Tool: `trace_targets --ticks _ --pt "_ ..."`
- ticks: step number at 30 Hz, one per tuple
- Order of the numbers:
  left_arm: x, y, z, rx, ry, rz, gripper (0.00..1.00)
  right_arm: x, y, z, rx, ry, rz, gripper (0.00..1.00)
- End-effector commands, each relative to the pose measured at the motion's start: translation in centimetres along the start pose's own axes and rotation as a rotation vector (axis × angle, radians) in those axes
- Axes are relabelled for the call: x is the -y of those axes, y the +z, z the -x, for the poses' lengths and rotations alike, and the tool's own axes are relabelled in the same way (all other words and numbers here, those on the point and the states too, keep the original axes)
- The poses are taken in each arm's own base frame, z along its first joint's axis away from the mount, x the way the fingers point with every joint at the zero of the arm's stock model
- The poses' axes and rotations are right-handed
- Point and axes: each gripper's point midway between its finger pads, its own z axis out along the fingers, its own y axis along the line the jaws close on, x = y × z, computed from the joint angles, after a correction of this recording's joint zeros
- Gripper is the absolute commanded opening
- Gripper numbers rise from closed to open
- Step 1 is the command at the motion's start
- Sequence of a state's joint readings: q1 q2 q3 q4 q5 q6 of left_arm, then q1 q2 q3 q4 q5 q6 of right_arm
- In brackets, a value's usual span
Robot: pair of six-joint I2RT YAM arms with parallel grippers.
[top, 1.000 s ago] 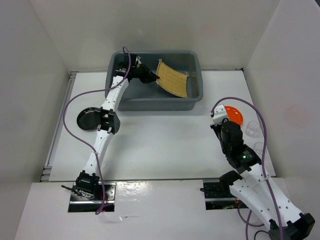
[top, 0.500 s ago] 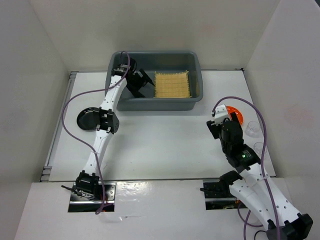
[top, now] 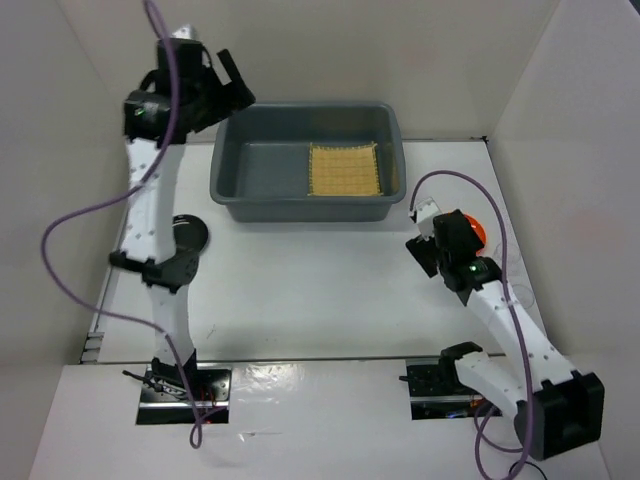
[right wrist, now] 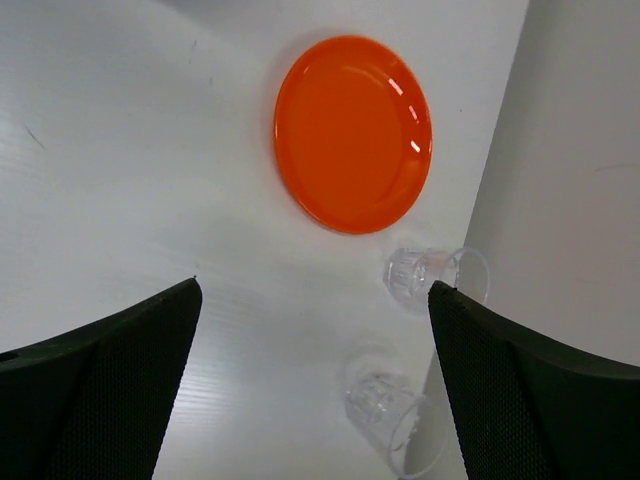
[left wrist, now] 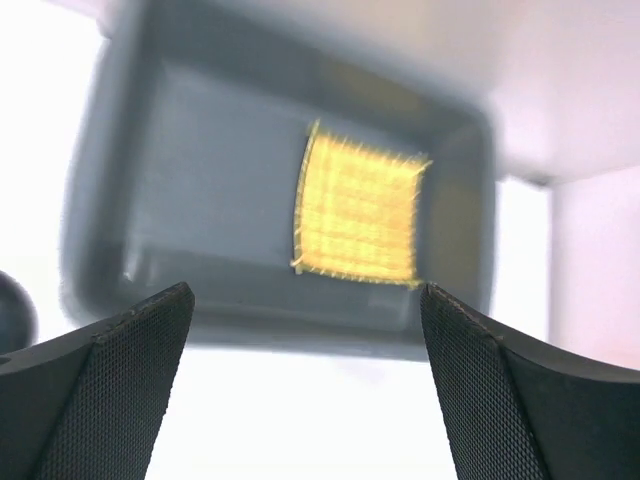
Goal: Place the mixed dishes into the plastic bin
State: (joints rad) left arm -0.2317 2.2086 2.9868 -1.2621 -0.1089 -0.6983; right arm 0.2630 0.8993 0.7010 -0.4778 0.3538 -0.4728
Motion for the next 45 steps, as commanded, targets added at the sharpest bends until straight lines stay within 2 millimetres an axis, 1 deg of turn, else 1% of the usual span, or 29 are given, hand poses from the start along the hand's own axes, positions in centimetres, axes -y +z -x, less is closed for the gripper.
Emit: trace_targets --ticks 1,2,3,4,5,6,7,8,9,11,12,13,14,15,16,18,20,21,23,27,28,29,31,33,36,37,41,44,45 --pt "-2.8 -7.5 1.6 0.088 0.115 0.127 1.00 -0.1 1.9 -2.6 -0.147 -0.198 0.055 0.98" --pt "-3.2 -8.5 1.3 0.079 0.128 0.133 1.00 0.8 2.5 -2.8 -0.179 -0.191 0.043 0.98" --pt "-2.9 -11.3 1.8 0.114 0.157 0.102 1.00 0.4 3.8 -3.6 -0.240 -0.198 0.077 0.98" --pt "-3.1 -12.3 1.6 0.119 0.167 0.099 1.00 0.4 4.5 -3.5 -0.257 -0.181 0.090 0.98" --pt "-4.3 -11.2 0.3 0.085 0.176 0.134 1.00 0.8 5.2 -2.5 -0.244 -0.165 0.104 0.98" --pt "-4.5 -14.8 0.9 0.154 0.175 0.104 1.00 0.3 6.2 -3.2 -0.290 -0.163 0.124 0.98" --pt "-5.0 -15.5 0.5 0.169 0.187 0.095 1.00 0.3 6.7 -3.3 -0.300 -0.157 0.136 0.98" --pt "-6.3 -13.4 -2.0 0.126 0.206 0.106 1.00 0.5 7.3 -3.4 -0.299 -0.147 0.127 0.98" --pt "-6.5 -17.0 -2.1 0.185 0.193 0.050 1.00 0.2 8.0 -3.6 -0.308 -0.163 0.135 0.98" --pt "-8.4 -17.8 -4.1 0.175 0.191 0.065 1.00 -0.1 9.1 -3.8 -0.301 -0.169 0.158 0.98" --pt "-10.5 -18.5 -6.1 0.154 0.192 0.100 1.00 -0.2 10.0 -4.8 -0.335 -0.171 0.167 0.98" --pt "-11.7 -18.8 -7.5 0.127 0.172 0.125 1.00 -0.3 10.6 -5.4 -0.351 -0.175 0.171 0.98" --pt "-12.5 -19.0 -8.7 0.110 0.165 0.136 1.00 -0.2 11.5 -5.4 -0.349 -0.163 0.174 0.98" --pt "-13.1 -20.2 -9.4 0.119 0.152 0.130 1.00 0.7 12.2 -5.8 -0.371 -0.141 0.164 0.98" --pt "-14.2 -19.8 -11.2 0.078 0.135 0.155 1.00 0.0 13.4 -6.9 -0.406 -0.127 0.191 0.98" --pt "-14.9 -20.7 -11.8 0.097 0.101 0.153 1.00 -0.1 14.6 -7.5 -0.426 -0.113 0.206 0.98" --pt "-15.7 -20.5 -13.0 0.081 0.084 0.163 1.00 -0.6 15.7 -7.9 -0.435 -0.105 0.210 0.98" --pt "-15.6 -20.8 -12.9 0.090 0.071 0.157 1.00 -0.6 16.1 -8.0 -0.431 -0.120 0.212 0.96" --pt "-15.6 -20.8 -12.9 0.090 0.071 0.157 1.00 -0.3 16.5 -7.2 -0.400 -0.124 0.205 0.93" --pt "-15.7 -20.1 -13.0 0.083 0.054 0.173 1.00 -0.3 17.0 -6.7 -0.398 -0.143 0.203 0.83" --pt "-15.8 -19.9 -13.3 0.077 0.043 0.177 1.00 -0.3 17.1 -6.9 -0.415 -0.148 0.201 0.78" --pt "-15.9 -19.5 -13.4 0.075 0.035 0.179 1.00 -1.0 17.1 -7.3 -0.431 -0.161 0.222 0.73" --pt "-15.9 -19.4 -13.6 0.079 0.005 0.177 1.00 -0.8 17.0 -7.3 -0.452 -0.157 0.223 0.63" --pt "-16.0 -19.8 -13.9 0.090 -0.006 0.170 1.00 -0.8 17.3 -7.5 -0.475 -0.154 0.224 0.57" --pt "-16.2 -20.5 -14.2 0.101 -0.043 0.161 1.00 -1.0 17.4 -7.6 -0.487 -0.157 0.233 0.39" --pt "-16.4 -21.1 -14.4 0.104 -0.043 0.160 1.00 -1.1 17.5 -7.9 -0.494 -0.159 0.238 0.27" --pt "-17.0 -22.0 -15.1 0.092 -0.041 0.169 1.00 -1.4 17.4 -7.8 -0.499 -0.139 0.228 0.00" --pt "-17.4 -22.6 -15.3 0.095 -0.040 0.178 1.00 -0.8 16.5 -6.5 -0.463 -0.118 0.223 0.00" --pt "-17.4 -22.6 -15.3 0.095 -0.040 0.178 1.00 -0.5 16.0 -5.0 -0.415 -0.104 0.216 0.00"
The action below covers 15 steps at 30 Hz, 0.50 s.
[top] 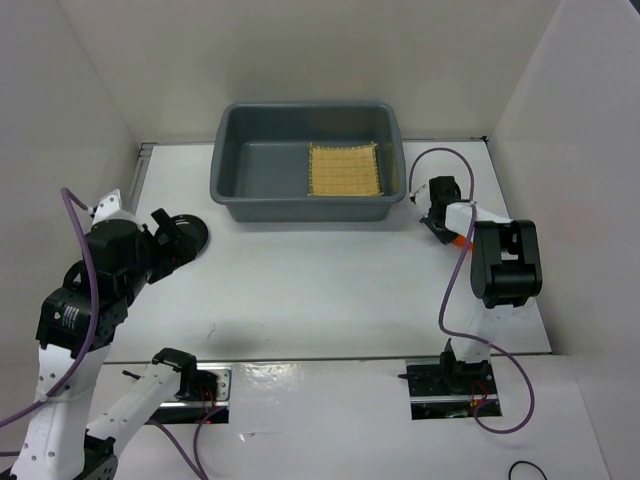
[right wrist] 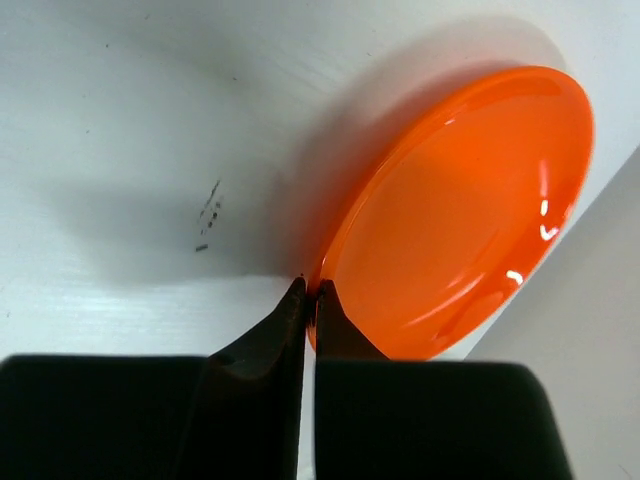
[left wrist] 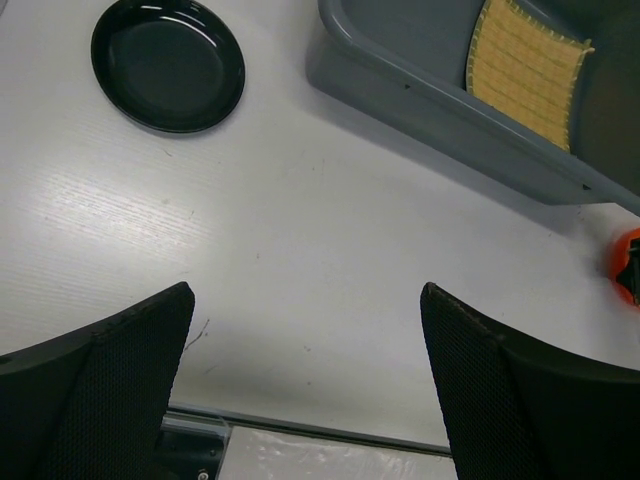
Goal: Place the mixed dishes into the plastic bin
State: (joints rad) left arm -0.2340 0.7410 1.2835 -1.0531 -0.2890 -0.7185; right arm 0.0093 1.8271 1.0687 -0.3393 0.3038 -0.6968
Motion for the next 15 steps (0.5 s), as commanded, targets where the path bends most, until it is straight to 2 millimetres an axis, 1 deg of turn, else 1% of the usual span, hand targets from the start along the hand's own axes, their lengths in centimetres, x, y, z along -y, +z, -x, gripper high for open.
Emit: trace_targets --ticks 1,2,3,4,5,6,7,8,9,10,11,12,13,14,15 --pt "-0.5 -0.2 0.0 0.008 -0.026 0.020 1.00 -1.5 -2.3 0.9 0.061 0.057 0.081 0.00" --pt "-0.5 -0.3 -0.3 0.004 -0.026 0.012 1.00 -1.0 -3.4 2.0 0.099 0.056 0.084 0.00" --pt "-0.6 -0.6 -0.2 0.011 -0.028 0.006 1.00 -0.1 -5.4 3.2 0.152 0.075 0.055 0.00" --pt "-0.5 -0.3 -0.3 0.011 -0.028 0.006 1.00 1.1 -6.9 4.7 0.200 0.081 0.028 0.00" --pt "-0.5 -0.4 -0.4 0.013 -0.031 -0.006 1.00 1.5 -8.3 5.5 0.233 0.091 0.026 0.00" --pt "-0.4 -0.4 -0.5 0.013 -0.031 -0.006 1.00 2.5 -9.9 6.7 0.281 0.098 -0.001 0.00" --pt "-0.4 -0.4 -0.5 0.013 -0.031 -0.006 1.00 4.1 -13.1 9.0 0.376 0.126 -0.043 0.00" --pt "-0.3 -0.1 -0.6 0.009 -0.031 -0.016 1.00 4.7 -14.8 9.9 0.410 0.123 -0.070 0.00" --pt "0.0 -0.1 -0.3 0.020 -0.035 -0.024 1.00 6.0 -16.2 10.5 0.441 0.139 -0.105 0.00" --pt "0.0 0.1 -0.3 0.025 -0.026 -0.027 1.00 7.2 -19.3 12.2 0.518 0.156 -0.144 0.00" --pt "0.2 0.1 -0.3 0.019 -0.025 -0.034 1.00 7.7 -20.8 12.9 0.551 0.159 -0.164 0.00" --pt "0.4 0.4 -0.1 0.024 -0.015 -0.038 1.00 9.0 -23.1 13.9 0.601 0.174 -0.201 0.00" --pt "0.5 0.4 0.1 0.032 -0.017 -0.044 1.00 8.9 -24.9 14.9 0.643 0.166 -0.212 0.00" --pt "0.5 0.7 0.0 0.023 -0.001 -0.037 1.00 8.9 -26.0 15.6 0.670 0.174 -0.218 0.00" --pt "0.8 0.8 0.4 0.030 0.013 -0.041 1.00 8.8 -27.4 16.7 0.713 0.171 -0.223 0.00"
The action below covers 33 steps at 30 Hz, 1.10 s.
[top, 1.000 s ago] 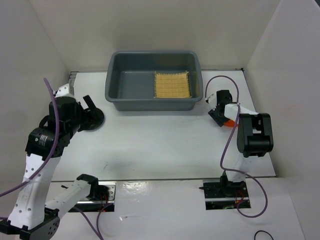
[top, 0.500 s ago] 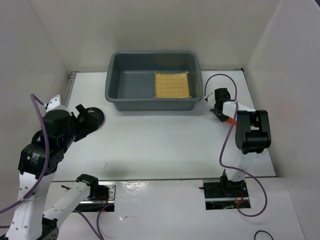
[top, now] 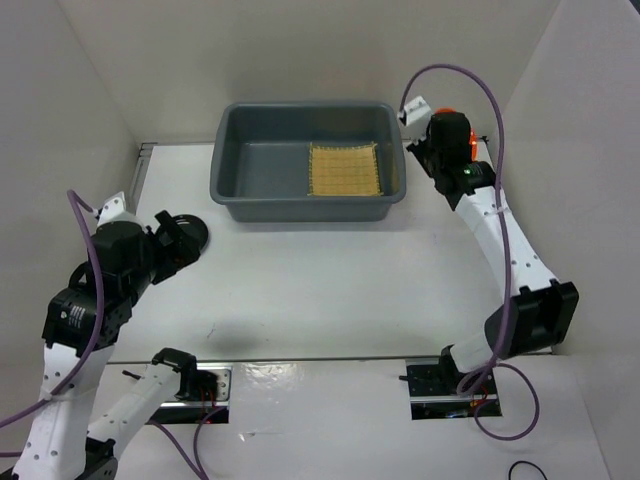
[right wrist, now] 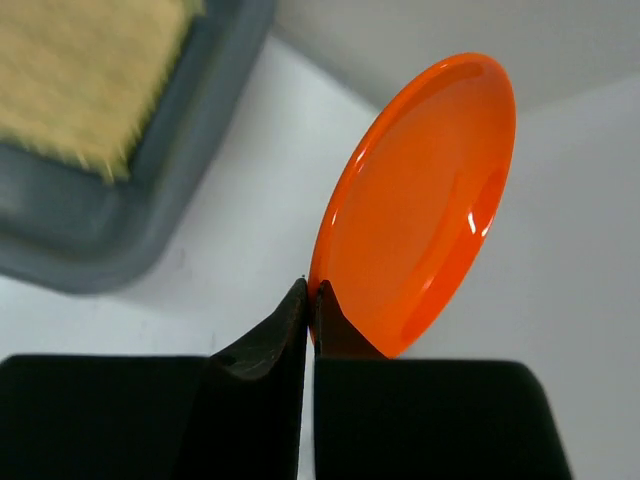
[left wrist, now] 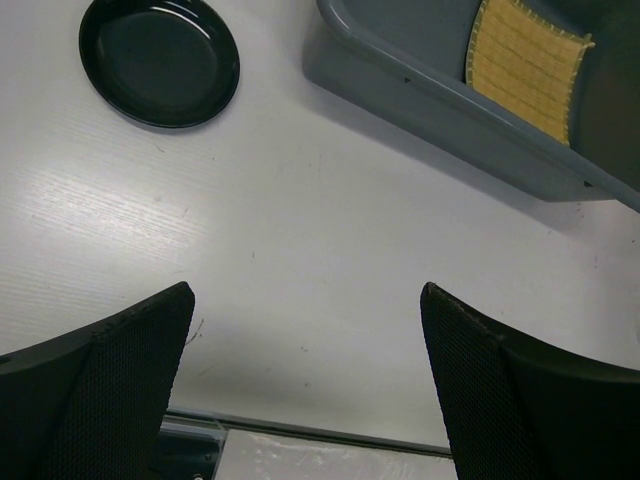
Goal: Place the mixed dishes into the plastic bin
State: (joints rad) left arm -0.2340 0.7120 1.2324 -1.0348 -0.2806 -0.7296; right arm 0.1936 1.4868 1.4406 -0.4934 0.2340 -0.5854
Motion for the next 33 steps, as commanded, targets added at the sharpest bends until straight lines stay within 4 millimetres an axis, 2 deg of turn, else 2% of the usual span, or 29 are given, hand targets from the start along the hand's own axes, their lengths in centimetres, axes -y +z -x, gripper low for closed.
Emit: trace_targets --ticks 1,3,4,5,6,7,8,9,10,11,14,15,16,17,18,19,20,21,22,23,24,25,26,27,28,29,30,32,33 --pt "1.1 0.4 1.3 0.037 0.023 -0.037 1.00 1.2 -4.6 8.0 0.213 0.035 -0.054 0.00" --pt "1.5 0.8 1.8 0.030 0.036 -0.031 1.00 -0.2 -5.8 11.8 0.308 0.007 -0.014 0.00" --pt "1.5 1.0 1.7 0.023 0.048 -0.026 1.00 -2.4 -6.3 13.7 0.348 -0.038 0.028 0.00" --pt "1.7 1.3 1.9 0.016 0.050 -0.021 1.00 -4.8 -4.6 14.5 0.339 -0.065 0.077 0.00" --pt "1.9 1.4 2.0 0.015 0.061 -0.020 1.00 -5.6 -4.7 16.0 0.359 -0.084 0.090 0.00" --pt "2.0 1.4 2.2 0.010 0.063 -0.016 1.00 -8.1 -4.4 17.1 0.376 -0.120 0.135 0.00" --pt "1.8 2.1 1.9 -0.010 0.042 0.013 1.00 -9.9 -2.3 17.5 0.364 -0.146 0.153 0.00" --pt "2.2 2.1 2.0 -0.018 0.041 -0.002 1.00 -10.5 -1.1 17.8 0.361 -0.148 0.154 0.00" --pt "2.5 2.3 1.7 -0.037 0.043 -0.010 1.00 -12.2 -0.1 18.1 0.363 -0.162 0.191 0.00" --pt "2.8 2.6 1.4 -0.065 0.047 -0.015 1.00 -13.7 2.4 18.5 0.341 -0.172 0.203 0.00" --pt "3.4 2.8 0.2 -0.142 0.007 -0.024 1.00 -16.1 6.0 18.0 0.278 -0.200 0.236 0.00" --pt "3.1 2.9 0.2 -0.145 -0.010 -0.011 1.00 -17.4 8.0 18.1 0.260 -0.197 0.246 0.00" --pt "2.9 2.2 0.1 -0.138 -0.032 -0.015 1.00 -17.8 9.1 17.5 0.231 -0.205 0.264 0.00" --pt "2.7 2.0 -0.1 -0.137 -0.041 -0.015 1.00 -17.5 9.2 18.7 0.249 -0.188 0.255 0.00" --pt "2.2 1.8 -0.2 -0.127 -0.040 -0.001 1.00 -19.0 11.5 17.2 0.206 -0.192 0.284 0.00" --pt "1.4 1.4 -0.6 -0.120 -0.050 0.018 1.00 -19.5 12.1 17.0 0.192 -0.198 0.291 0.00" --pt "1.0 1.3 -0.9 -0.122 -0.058 0.033 1.00 -19.5 12.0 17.8 0.201 -0.185 0.300 0.00" --pt "0.3 1.3 -1.8 -0.153 -0.050 0.059 1.00 -19.3 12.8 17.4 0.184 -0.184 0.299 0.00" --pt "-0.2 1.4 -2.2 -0.162 -0.061 0.084 1.00 -21.1 14.6 16.0 0.146 -0.200 0.330 0.00" --pt "-0.6 1.5 -2.9 -0.185 -0.066 0.105 1.00 -20.4 14.1 17.0 0.158 -0.196 0.324 0.00" --pt "-0.9 1.5 -3.0 -0.182 -0.082 0.113 1.00 -22.2 16.7 14.6 0.096 -0.203 0.346 0.00" --pt "-1.0 1.7 -3.3 -0.189 -0.100 0.122 1.00 -22.8 17.3 14.1 0.079 -0.209 0.354 0.00" --pt "-1.2 2.0 -3.8 -0.202 -0.110 0.135 1.00 -20.6 15.2 16.4 0.140 -0.186 0.324 0.00" --pt "-1.0 2.2 -4.0 -0.207 -0.125 0.128 1.00 -21.5 17.6 14.5 0.092 -0.221 0.289 0.00" --pt "-0.4 2.5 -4.2 -0.215 -0.154 0.106 1.00 -22.3 18.1 13.2 0.049 -0.252 0.311 0.00" --pt "-0.1 2.7 -4.4 -0.224 -0.171 0.092 1.00 -21.6 18.4 13.2 0.058 -0.239 0.315 0.00" --pt "0.0 3.0 -5.1 -0.245 -0.183 0.086 1.00 -21.6 18.3 12.3 0.035 -0.231 0.335 0.00" --pt "1.0 3.4 -5.6 -0.271 -0.212 0.040 1.00 -22.0 19.0 10.6 -0.010 -0.240 0.352 0.00" --pt "1.1 3.8 -5.9 -0.284 -0.232 0.046 1.00 -22.5 19.0 10.8 0.006 -0.221 0.371 0.00"
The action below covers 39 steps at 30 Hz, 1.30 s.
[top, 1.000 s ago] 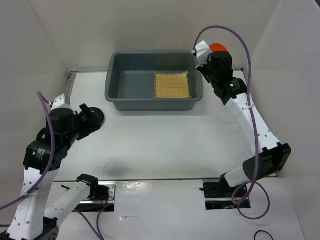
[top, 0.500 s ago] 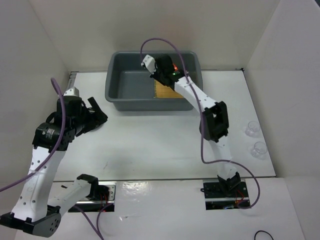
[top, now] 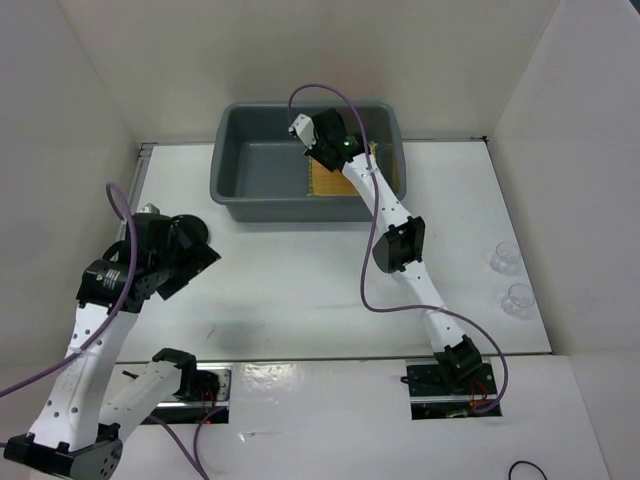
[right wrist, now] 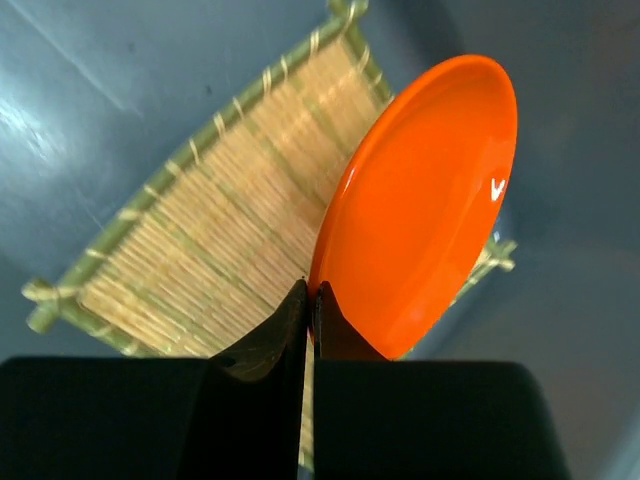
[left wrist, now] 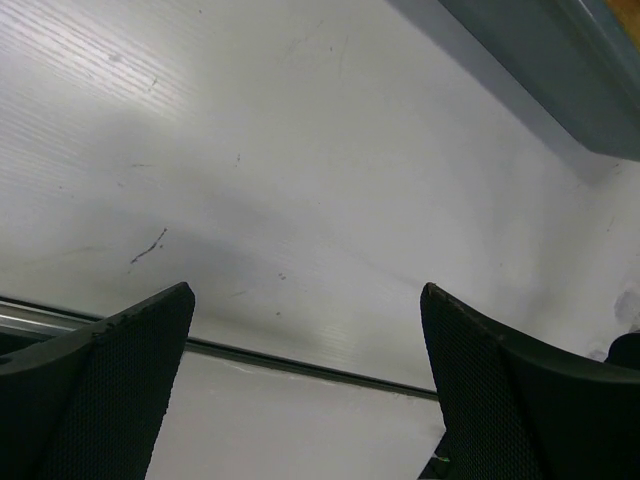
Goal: Place the mixed dishes into the plastic bin
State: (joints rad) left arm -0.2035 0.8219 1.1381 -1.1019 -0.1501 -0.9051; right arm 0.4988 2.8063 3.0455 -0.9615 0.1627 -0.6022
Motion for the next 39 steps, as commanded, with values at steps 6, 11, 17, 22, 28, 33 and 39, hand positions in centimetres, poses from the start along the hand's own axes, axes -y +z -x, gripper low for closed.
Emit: trace_targets --ticks 6,11,17,22,28,33,39 --pt "0.7 1.6 0.3 -0.020 -0.148 -0.041 1.00 -0.6 -1.1 -4.0 -0.096 0.048 0.131 0.04" --pt "-0.4 5.9 -0.1 -0.175 -0.166 0.028 1.00 -2.2 -0.8 -5.5 -0.144 0.053 0.185 0.25" --pt "-4.0 6.7 5.2 -0.064 -0.196 0.115 1.00 -0.3 -3.1 -1.7 -0.025 0.098 0.157 0.66" --pt "-5.7 10.6 7.0 -0.093 -0.333 0.125 1.00 2.5 -11.0 4.2 0.162 0.153 0.168 0.76" --pt "-8.0 14.1 8.2 -0.045 -0.502 0.054 1.00 3.1 -19.2 6.0 0.219 0.216 0.223 0.79" --pt "-10.9 16.8 6.6 -0.023 -0.685 0.013 1.00 5.8 -22.6 6.6 0.272 0.230 0.154 0.85" --pt "-13.9 19.0 6.6 0.002 -0.767 0.015 1.00 6.8 -25.5 7.4 0.296 0.240 0.082 0.91"
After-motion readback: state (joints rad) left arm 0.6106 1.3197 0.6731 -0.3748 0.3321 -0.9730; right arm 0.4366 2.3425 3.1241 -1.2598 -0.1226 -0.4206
